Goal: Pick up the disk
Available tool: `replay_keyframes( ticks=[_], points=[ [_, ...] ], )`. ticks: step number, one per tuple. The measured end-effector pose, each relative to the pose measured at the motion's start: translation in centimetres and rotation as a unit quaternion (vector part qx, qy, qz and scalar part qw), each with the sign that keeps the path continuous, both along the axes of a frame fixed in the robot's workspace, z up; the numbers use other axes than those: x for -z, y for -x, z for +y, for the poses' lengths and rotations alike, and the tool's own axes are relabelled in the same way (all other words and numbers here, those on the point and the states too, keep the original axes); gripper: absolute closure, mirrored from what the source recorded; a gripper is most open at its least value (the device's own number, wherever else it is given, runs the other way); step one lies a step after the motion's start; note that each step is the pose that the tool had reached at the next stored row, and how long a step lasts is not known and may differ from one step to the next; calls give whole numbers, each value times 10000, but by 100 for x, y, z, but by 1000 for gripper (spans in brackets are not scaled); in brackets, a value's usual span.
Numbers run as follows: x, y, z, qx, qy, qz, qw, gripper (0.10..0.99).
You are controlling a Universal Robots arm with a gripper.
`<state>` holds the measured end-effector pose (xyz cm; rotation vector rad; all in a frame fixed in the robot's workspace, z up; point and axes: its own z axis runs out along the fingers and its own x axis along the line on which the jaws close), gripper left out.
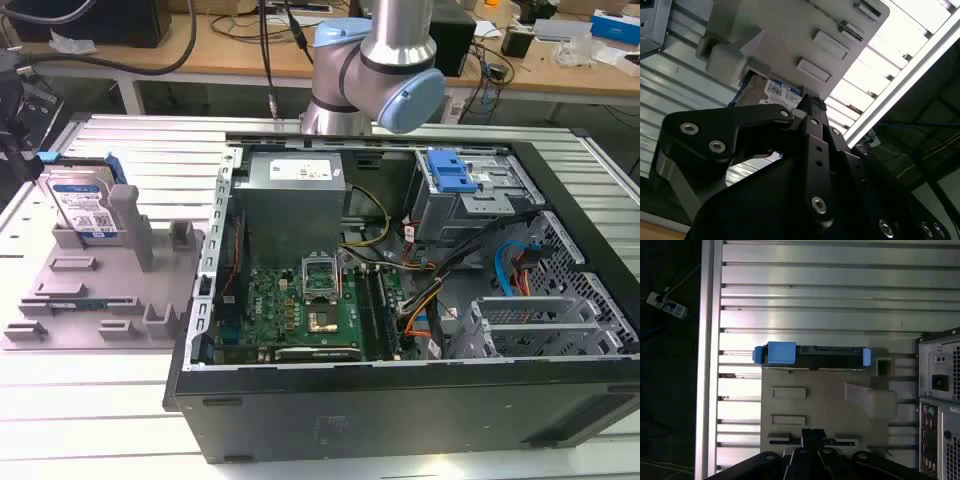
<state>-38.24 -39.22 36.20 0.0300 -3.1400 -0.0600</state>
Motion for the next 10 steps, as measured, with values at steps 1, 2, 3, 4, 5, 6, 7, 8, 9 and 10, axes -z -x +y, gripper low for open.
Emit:
replay_keyframes(
  ticks=[1, 2, 3, 4, 5, 6, 7, 8, 9, 10],
  points=[
    [0, 0, 0, 0, 0, 0, 10000, 980],
    [0, 0, 0, 0, 0, 0, 10000, 980],
    [0, 0, 0, 0, 0, 0, 10000, 980],
    [0, 0, 0, 0, 0, 0, 10000, 980],
    [0, 0, 0, 0, 0, 0, 10000, 980],
    [0, 0, 0, 0, 0, 0, 10000, 980],
    [0, 0, 0, 0, 0, 0, 10000, 980],
    [0, 0, 0, 0, 0, 0, 10000, 980],
    [0, 0, 0, 0, 0, 0, 10000, 980],
    [0, 0, 0, -2, 0, 0, 10000, 980]
  ],
)
